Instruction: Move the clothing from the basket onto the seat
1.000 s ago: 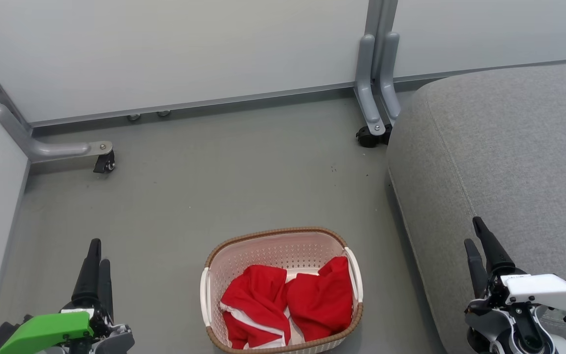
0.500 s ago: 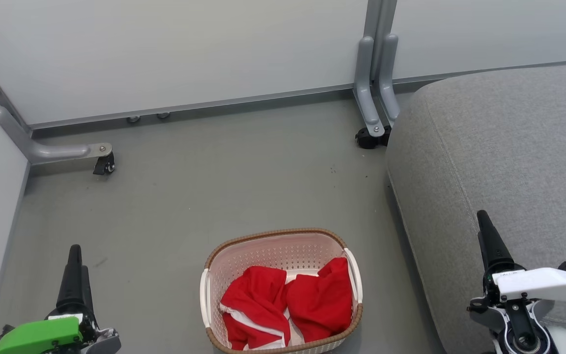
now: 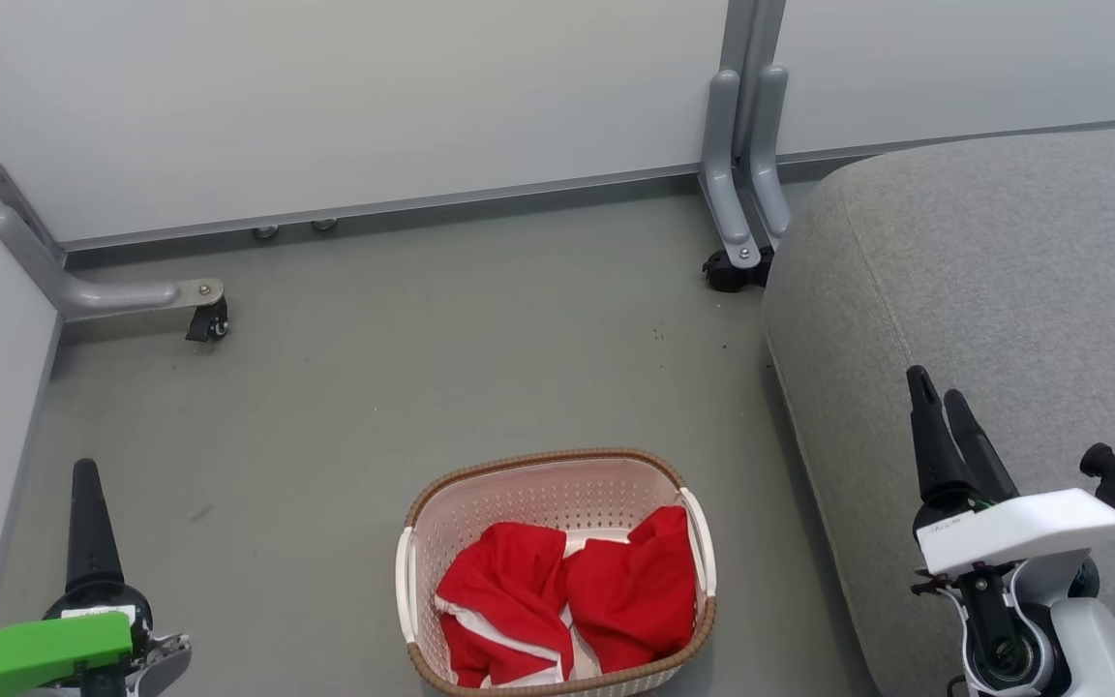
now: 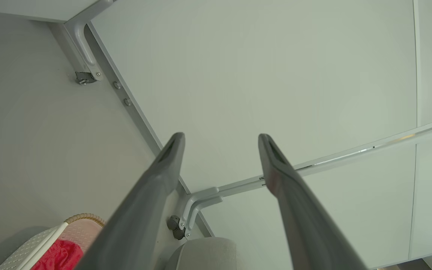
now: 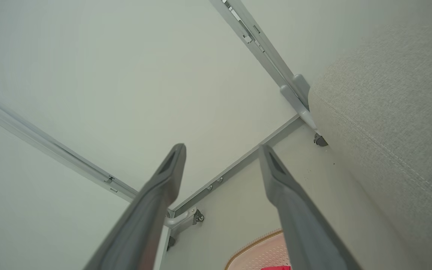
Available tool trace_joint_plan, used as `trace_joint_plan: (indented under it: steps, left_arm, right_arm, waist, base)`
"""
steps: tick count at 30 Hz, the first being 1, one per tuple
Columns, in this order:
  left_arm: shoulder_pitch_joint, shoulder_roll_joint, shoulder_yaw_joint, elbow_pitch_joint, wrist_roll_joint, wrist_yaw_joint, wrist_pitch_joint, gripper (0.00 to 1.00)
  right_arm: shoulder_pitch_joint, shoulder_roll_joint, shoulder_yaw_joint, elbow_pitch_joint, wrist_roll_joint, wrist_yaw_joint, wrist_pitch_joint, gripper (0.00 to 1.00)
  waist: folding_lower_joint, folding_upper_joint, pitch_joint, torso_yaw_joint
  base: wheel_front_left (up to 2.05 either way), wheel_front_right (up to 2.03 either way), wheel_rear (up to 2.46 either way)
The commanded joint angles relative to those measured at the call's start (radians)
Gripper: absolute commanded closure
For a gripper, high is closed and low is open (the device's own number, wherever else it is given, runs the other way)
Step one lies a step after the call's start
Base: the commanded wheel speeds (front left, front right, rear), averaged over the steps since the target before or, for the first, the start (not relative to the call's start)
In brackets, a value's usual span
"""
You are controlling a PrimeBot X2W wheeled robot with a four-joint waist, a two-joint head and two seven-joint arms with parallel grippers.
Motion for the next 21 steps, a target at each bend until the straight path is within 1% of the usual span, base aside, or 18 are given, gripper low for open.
trace_joint_plan:
  steps: [1, 8, 16, 21]
  left_arm:
    - [-0.002, 0.006, 0.007, -0.029, 0.04, -0.001, -0.01, 0.0]
    - [0.007, 0.007, 0.029, -0.072, 0.169, -0.002, -0.032, 0.0]
    - [0.029, 0.008, -0.026, -0.126, 0.399, -0.001, -0.056, 0.0]
    - [0.04, 0.008, -0.072, -0.155, 0.524, 0.026, -0.07, 0.0]
  right_arm:
    - [-0.028, -0.01, 0.007, -0.025, -0.059, 0.0, -0.012, 0.0]
    - [-0.028, -0.02, 0.026, -0.047, -0.214, 0.0, -0.035, 0.0]
    - [-0.022, -0.029, 0.059, -0.055, -0.369, 0.0, -0.058, 0.0]
    - [-0.015, -0.025, 0.075, -0.051, -0.446, 0.0, -0.073, 0.0]
  waist:
    - [0.0, 0.0, 0.0, 0.001]
    - [0.0, 0.0, -0.003, 0.002]
    - [0.0, 0.0, -0.006, 0.002]
    - [0.0, 0.0, -0.007, 0.002]
  base:
    - [0.0, 0.0, 0.0]
    - [0.0, 0.0, 0.0]
    - [0.0, 0.0, 0.0]
    - [0.0, 0.0, 0.0]
